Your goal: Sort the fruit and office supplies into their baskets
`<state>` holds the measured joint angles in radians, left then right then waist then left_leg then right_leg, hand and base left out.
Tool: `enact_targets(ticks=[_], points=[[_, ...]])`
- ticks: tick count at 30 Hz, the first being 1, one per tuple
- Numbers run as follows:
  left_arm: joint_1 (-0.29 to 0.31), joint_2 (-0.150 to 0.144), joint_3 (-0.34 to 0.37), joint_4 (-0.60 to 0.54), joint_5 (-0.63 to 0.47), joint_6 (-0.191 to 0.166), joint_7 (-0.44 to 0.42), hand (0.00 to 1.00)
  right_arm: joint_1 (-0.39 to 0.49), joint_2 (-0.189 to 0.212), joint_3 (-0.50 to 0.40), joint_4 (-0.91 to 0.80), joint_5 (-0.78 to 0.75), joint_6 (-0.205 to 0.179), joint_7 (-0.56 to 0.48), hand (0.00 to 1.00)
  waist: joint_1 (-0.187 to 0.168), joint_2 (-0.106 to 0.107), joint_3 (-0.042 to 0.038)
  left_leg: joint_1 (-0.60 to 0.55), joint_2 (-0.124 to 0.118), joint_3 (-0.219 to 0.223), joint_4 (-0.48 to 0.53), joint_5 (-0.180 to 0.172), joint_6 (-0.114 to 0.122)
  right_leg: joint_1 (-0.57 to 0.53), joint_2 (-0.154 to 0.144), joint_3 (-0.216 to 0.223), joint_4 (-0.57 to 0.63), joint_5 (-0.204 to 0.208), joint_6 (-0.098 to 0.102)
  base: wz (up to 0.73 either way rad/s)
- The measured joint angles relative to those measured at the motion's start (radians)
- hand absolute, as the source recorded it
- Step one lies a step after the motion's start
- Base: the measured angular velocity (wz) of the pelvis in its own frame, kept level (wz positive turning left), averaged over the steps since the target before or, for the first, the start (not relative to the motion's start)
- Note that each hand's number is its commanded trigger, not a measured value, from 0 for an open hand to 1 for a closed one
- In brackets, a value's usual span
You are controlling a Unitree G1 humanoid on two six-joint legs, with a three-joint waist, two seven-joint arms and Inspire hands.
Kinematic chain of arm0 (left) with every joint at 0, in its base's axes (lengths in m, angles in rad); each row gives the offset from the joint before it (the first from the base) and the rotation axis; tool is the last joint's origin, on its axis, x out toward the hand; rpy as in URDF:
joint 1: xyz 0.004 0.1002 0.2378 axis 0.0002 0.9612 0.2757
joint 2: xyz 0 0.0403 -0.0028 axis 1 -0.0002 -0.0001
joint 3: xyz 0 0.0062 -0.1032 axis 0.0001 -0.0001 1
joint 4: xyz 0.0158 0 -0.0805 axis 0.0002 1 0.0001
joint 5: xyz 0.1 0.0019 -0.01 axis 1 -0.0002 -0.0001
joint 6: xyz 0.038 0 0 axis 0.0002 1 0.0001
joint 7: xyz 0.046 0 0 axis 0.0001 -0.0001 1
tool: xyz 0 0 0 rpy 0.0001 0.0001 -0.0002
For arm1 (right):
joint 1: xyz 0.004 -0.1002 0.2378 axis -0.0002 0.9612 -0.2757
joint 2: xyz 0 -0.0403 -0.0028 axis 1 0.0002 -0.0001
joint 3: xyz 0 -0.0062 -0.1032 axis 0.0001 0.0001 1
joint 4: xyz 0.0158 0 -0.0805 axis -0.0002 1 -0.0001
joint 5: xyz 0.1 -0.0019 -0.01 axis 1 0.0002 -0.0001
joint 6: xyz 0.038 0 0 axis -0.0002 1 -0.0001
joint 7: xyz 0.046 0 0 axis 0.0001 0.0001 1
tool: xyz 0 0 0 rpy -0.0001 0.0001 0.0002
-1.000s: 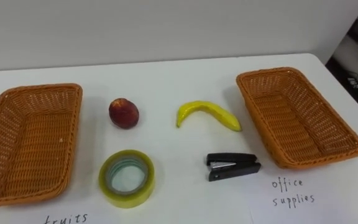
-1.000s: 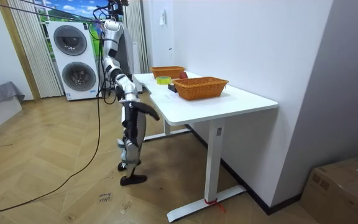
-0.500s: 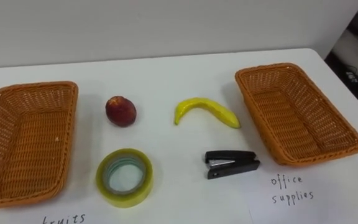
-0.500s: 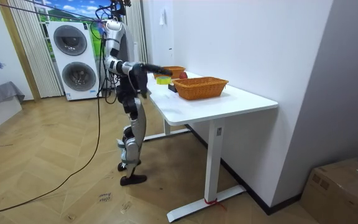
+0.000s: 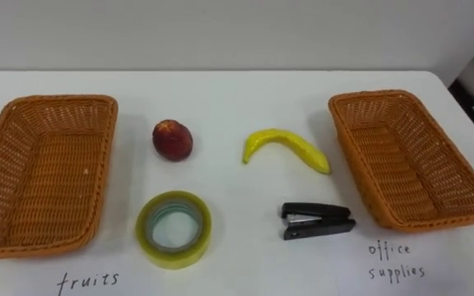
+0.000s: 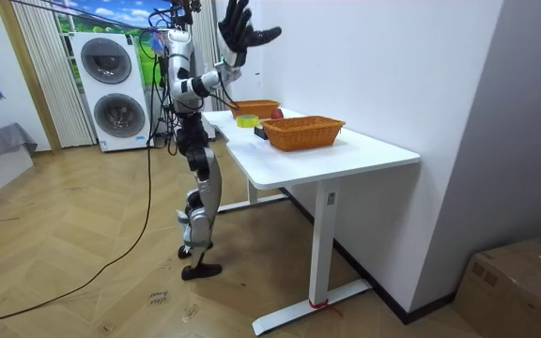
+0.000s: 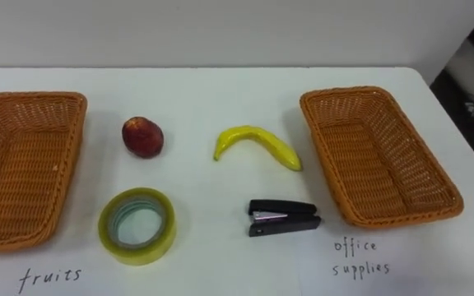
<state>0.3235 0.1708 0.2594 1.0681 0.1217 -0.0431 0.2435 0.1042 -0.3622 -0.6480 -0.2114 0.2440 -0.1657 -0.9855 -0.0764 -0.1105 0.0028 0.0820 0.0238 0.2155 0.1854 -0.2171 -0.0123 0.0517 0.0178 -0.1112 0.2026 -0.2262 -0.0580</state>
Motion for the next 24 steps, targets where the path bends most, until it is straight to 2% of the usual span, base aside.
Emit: enact_targets(ticks=[2, 8, 10, 11, 15, 21, 24], points=[[0.0, 0.0, -0.006, 0.008, 0.0, 0.0, 0.0, 0.0, -0.024, -0.005, 0.0, -0.013, -0.033, -0.001, 0.007, 0.0, 0.003, 0.003, -0.0015, 0.002, 0.0, 0.0, 0.0, 0.0, 0.0, 0.003, 0.001, 0.002, 0.001, 0.0, 0.0, 0.0], [-0.002, 0.0, -0.014, 0.018, 0.001, 0.011, 0.0, 0.0, -0.056, -0.008, 0.071, -0.117, -0.051, 0.002, 0.061, 0.0, 0.008, 0.013, 0.0014, 0.016, 0.001, -0.001, 0.001, 0.0, 0.0, 0.016, -0.005, -0.003, -0.002, 0.001, -0.001, -0.03], [-0.003, 0.0, -0.016, 0.016, 0.001, 0.013, -0.002, 0.0, -0.09, -0.01, 0.083, -0.137, -0.052, 0.003, 0.09, 0.0, 0.006, 0.021, 0.0029, 0.015, 0.0, -0.006, 0.003, 0.0, 0.0, 0.017, -0.007, -0.008, -0.003, 0.0, -0.001, 0.03], [-0.003, 0.001, -0.016, 0.016, 0.002, 0.013, -0.004, 0.0, -0.095, -0.011, 0.083, -0.142, -0.056, 0.004, 0.093, 0.0, 0.007, 0.015, 0.0021, 0.015, 0.0, -0.006, 0.003, 0.0, 0.0, 0.017, -0.008, -0.011, -0.003, 0.0, -0.001, 0.08], [-0.002, 0.002, -0.012, 0.012, 0.023, 0.023, -0.017, 0.0, -0.104, -0.033, 0.106, -0.157, -0.109, 0.006, 0.127, 0.0, 0.024, 0.019, 0.0026, 0.015, -0.001, -0.009, 0.004, 0.0, 0.0, 0.017, -0.01, -0.016, 0.001, 0.0, 0.0, 0.03], [-0.004, 0.001, -0.043, 0.01, 0.049, 0.026, -0.022, 0.0, -0.133, -0.055, 0.203, -0.157, -0.208, 0.036, 0.228, 0.0, 0.048, 0.022, 0.0014, 0.018, 0.001, -0.014, 0.004, 0.0, 0.0, 0.02, -0.007, -0.019, 0.002, 0.001, -0.001, 0.01], [-0.007, 0.002, -0.044, 0.01, 0.051, 0.038, -0.046, 0.0, -0.144, -0.068, 0.248, -0.161, -0.297, 0.048, 0.303, 0.0, 0.055, 0.021, 0.0016, 0.017, 0.001, -0.017, 0.004, 0.0, 0.0, 0.023, -0.008, -0.022, 0.001, 0.001, -0.001, 0.05]])
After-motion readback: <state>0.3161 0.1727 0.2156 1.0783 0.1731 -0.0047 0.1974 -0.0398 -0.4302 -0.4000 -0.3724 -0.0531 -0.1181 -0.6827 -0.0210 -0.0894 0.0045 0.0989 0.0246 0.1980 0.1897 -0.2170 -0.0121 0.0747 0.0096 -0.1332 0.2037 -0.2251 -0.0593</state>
